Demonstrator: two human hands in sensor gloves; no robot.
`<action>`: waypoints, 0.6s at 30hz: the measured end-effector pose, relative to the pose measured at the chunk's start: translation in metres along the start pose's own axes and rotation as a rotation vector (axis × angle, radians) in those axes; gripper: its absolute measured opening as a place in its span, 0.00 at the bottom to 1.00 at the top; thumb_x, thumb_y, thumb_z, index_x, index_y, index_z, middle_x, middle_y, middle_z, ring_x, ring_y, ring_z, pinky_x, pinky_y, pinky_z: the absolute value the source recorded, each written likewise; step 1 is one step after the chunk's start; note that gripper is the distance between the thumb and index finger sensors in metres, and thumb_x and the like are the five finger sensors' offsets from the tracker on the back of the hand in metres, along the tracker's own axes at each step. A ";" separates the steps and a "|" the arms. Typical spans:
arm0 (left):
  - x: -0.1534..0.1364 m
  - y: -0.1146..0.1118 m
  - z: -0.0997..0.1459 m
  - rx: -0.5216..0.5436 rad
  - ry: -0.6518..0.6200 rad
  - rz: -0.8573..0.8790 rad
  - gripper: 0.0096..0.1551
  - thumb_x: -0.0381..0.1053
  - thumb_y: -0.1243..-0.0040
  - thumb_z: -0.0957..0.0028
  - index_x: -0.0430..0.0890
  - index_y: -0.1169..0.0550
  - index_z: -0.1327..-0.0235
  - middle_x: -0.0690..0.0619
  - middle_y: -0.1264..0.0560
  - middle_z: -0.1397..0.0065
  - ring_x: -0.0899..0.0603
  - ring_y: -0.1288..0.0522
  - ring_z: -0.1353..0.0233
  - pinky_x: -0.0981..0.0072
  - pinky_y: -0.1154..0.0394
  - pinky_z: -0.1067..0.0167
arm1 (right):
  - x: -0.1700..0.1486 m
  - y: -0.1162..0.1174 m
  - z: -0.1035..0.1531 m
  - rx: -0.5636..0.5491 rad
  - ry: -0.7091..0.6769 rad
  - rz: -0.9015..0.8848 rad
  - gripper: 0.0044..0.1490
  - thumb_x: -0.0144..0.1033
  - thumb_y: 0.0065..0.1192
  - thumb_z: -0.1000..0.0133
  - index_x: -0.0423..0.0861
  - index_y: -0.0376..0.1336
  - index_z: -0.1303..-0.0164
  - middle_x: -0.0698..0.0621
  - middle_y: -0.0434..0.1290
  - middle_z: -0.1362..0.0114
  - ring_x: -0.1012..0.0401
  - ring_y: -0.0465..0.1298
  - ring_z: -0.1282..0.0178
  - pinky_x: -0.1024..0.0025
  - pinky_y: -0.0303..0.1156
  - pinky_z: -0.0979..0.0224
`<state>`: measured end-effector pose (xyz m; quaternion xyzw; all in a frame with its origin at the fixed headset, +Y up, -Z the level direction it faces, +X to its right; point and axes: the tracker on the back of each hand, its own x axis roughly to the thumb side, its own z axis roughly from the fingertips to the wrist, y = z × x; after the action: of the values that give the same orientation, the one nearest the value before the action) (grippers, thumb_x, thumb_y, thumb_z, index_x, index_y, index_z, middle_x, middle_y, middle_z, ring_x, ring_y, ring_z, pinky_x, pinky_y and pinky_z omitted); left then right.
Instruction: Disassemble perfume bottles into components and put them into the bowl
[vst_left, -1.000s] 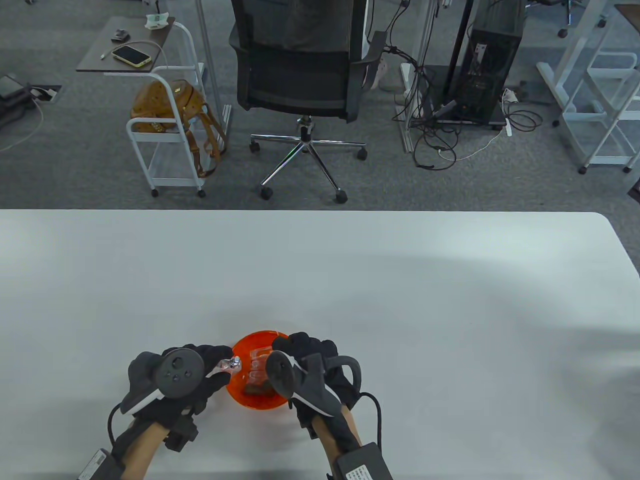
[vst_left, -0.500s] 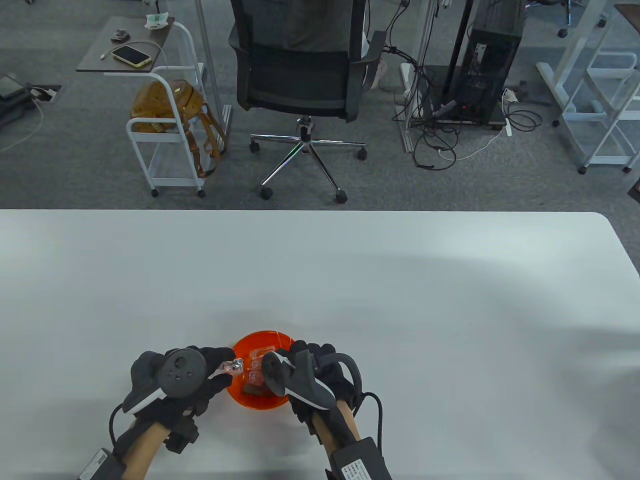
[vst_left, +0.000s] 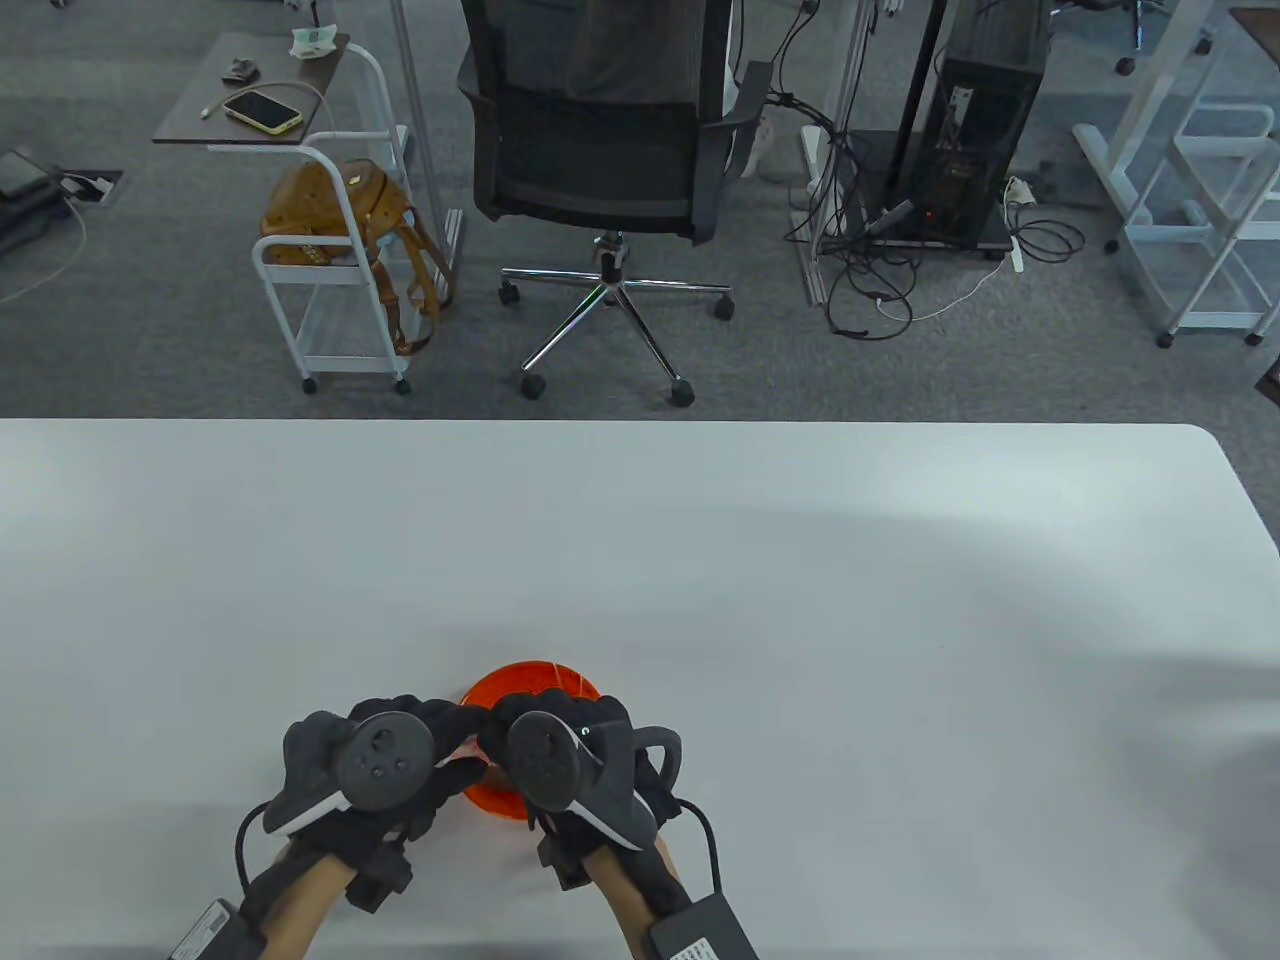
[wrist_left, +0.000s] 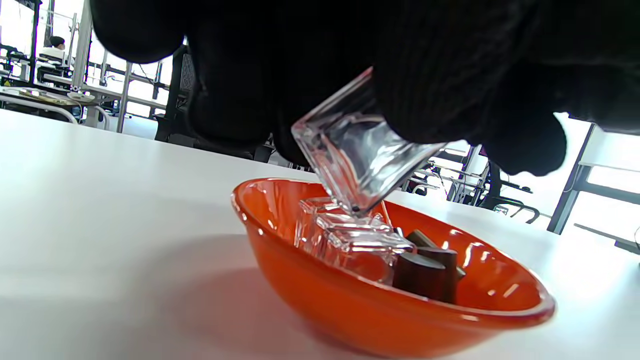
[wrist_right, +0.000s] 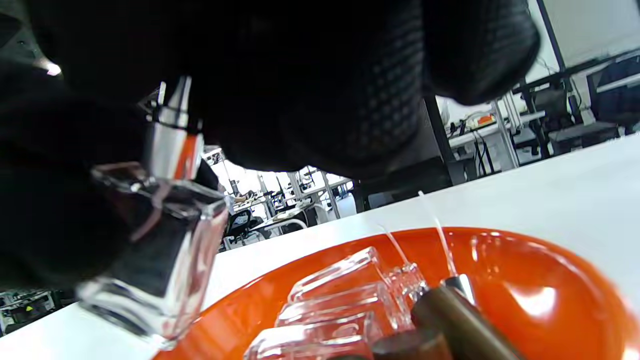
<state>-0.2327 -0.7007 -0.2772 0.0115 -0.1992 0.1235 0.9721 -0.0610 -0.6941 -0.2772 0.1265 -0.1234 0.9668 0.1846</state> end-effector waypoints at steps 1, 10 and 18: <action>0.001 0.000 0.001 0.001 0.000 -0.016 0.30 0.57 0.28 0.57 0.52 0.16 0.39 0.48 0.12 0.38 0.38 0.15 0.39 0.37 0.30 0.35 | 0.001 0.000 0.000 0.012 -0.004 0.002 0.26 0.55 0.67 0.59 0.57 0.76 0.54 0.59 0.87 0.55 0.69 0.88 0.68 0.55 0.82 0.44; -0.001 0.003 0.002 0.031 -0.003 0.028 0.30 0.57 0.28 0.56 0.51 0.15 0.39 0.48 0.13 0.37 0.38 0.16 0.39 0.36 0.30 0.36 | 0.002 0.000 0.001 0.056 -0.021 -0.041 0.28 0.55 0.65 0.58 0.58 0.73 0.49 0.58 0.84 0.49 0.68 0.87 0.63 0.54 0.80 0.40; -0.002 0.004 0.003 0.039 0.010 0.035 0.30 0.57 0.29 0.56 0.51 0.16 0.39 0.48 0.13 0.37 0.38 0.14 0.39 0.37 0.29 0.36 | 0.004 0.001 0.002 0.074 -0.030 -0.046 0.29 0.49 0.69 0.57 0.58 0.69 0.44 0.56 0.80 0.42 0.67 0.85 0.58 0.52 0.78 0.38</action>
<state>-0.2371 -0.6973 -0.2750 0.0263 -0.1921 0.1445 0.9703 -0.0647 -0.6939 -0.2744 0.1506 -0.0871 0.9642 0.2001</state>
